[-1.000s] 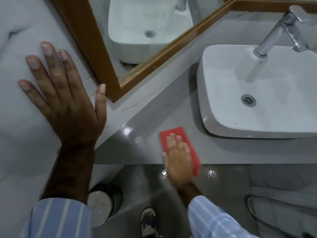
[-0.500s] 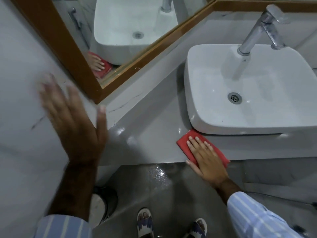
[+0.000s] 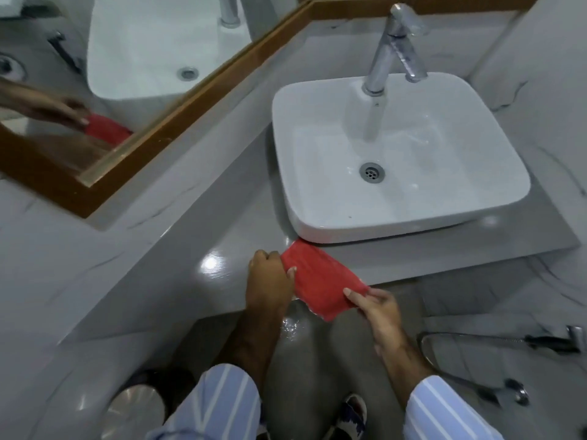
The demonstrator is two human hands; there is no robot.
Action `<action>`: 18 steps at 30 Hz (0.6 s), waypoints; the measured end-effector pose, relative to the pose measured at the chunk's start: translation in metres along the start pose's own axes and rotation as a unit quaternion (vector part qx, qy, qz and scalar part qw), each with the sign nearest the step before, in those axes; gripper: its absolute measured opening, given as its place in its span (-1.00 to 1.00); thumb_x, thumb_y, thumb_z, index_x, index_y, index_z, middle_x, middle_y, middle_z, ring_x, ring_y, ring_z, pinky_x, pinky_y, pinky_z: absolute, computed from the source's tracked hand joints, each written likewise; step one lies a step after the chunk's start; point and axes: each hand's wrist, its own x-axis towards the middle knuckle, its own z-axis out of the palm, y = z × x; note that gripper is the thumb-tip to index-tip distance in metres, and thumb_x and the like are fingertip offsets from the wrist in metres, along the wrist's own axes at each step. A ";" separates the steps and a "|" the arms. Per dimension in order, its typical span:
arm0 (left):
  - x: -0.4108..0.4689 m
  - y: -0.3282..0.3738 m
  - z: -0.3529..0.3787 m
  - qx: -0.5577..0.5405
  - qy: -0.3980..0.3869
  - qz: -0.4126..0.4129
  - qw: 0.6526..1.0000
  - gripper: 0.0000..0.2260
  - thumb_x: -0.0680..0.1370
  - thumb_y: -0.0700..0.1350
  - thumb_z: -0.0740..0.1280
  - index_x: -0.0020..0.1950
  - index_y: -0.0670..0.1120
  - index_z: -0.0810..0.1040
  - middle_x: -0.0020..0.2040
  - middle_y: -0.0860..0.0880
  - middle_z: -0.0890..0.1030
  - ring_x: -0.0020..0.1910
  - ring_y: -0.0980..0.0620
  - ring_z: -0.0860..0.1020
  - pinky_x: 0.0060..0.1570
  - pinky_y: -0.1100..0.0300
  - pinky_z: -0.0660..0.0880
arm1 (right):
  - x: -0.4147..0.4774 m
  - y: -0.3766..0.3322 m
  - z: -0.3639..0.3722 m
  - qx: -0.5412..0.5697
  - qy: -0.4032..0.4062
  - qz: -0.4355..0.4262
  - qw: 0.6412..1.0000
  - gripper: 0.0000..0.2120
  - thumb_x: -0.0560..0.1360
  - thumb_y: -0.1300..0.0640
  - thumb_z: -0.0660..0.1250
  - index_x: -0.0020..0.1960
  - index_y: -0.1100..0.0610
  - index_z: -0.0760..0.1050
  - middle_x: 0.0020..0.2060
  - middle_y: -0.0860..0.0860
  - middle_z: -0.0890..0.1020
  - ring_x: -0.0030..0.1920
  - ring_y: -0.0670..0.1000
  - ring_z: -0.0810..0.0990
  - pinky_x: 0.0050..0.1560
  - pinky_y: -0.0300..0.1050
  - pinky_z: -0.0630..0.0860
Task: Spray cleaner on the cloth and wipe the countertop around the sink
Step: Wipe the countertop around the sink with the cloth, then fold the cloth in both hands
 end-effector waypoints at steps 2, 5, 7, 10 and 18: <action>0.003 0.009 -0.001 -0.026 -0.003 -0.046 0.999 -0.65 0.59 0.00 0.45 0.23 -0.23 0.60 0.18 -0.23 0.61 0.20 -0.21 0.58 0.28 -0.02 0.50 | 0.000 -0.003 -0.002 -0.007 -0.027 0.011 1.000 -0.59 0.35 0.26 0.65 0.08 0.37 0.57 -0.14 0.21 0.72 -0.26 0.01 0.66 -0.29 -0.31 0.60; 0.002 0.015 -0.005 -0.102 -0.009 -0.127 0.987 -0.83 0.52 -0.10 0.53 -0.03 -0.16 0.62 0.00 -0.18 0.70 -0.01 -0.18 0.62 0.00 0.11 0.48 | 0.002 -0.010 -0.013 -0.024 -0.078 0.017 0.997 -0.68 0.37 0.27 0.64 0.02 0.40 0.65 -0.10 0.30 0.77 -0.19 0.11 0.69 -0.06 -0.04 0.67; -0.003 0.014 -0.001 -0.134 -0.033 -0.162 0.977 -0.78 0.47 -0.11 0.56 -0.24 -0.07 0.54 -0.16 -0.10 0.71 -0.15 -0.12 0.63 -0.03 0.14 0.55 | 0.000 -0.015 -0.027 -0.049 -0.096 0.007 0.994 -0.72 0.36 0.26 0.64 0.01 0.33 0.70 -0.15 0.20 0.78 -0.20 0.09 0.71 -0.09 -0.07 0.68; -0.019 0.026 0.005 -0.205 -0.073 -0.185 0.958 -0.80 0.42 -0.15 0.60 -0.31 -0.10 0.61 -0.30 -0.10 0.75 -0.21 -0.19 0.74 0.00 -0.10 0.71 | -0.004 -0.024 -0.056 -0.067 -0.104 -0.001 0.992 -0.77 0.34 0.24 0.65 -0.03 0.22 0.72 -0.20 0.08 0.81 -0.18 0.05 0.77 -0.10 -0.08 0.70; -0.059 0.144 0.039 -0.336 -0.211 -0.129 0.909 -0.93 0.51 -0.29 0.53 -0.03 -0.21 0.70 -0.13 -0.16 0.80 -0.11 -0.11 0.79 0.10 -0.07 0.71 | -0.033 -0.052 -0.201 -0.043 -0.011 -0.034 0.998 -0.85 0.35 0.16 0.66 -0.17 0.06 0.70 -0.31 -0.07 0.77 -0.26 -0.10 0.74 -0.29 -0.22 0.65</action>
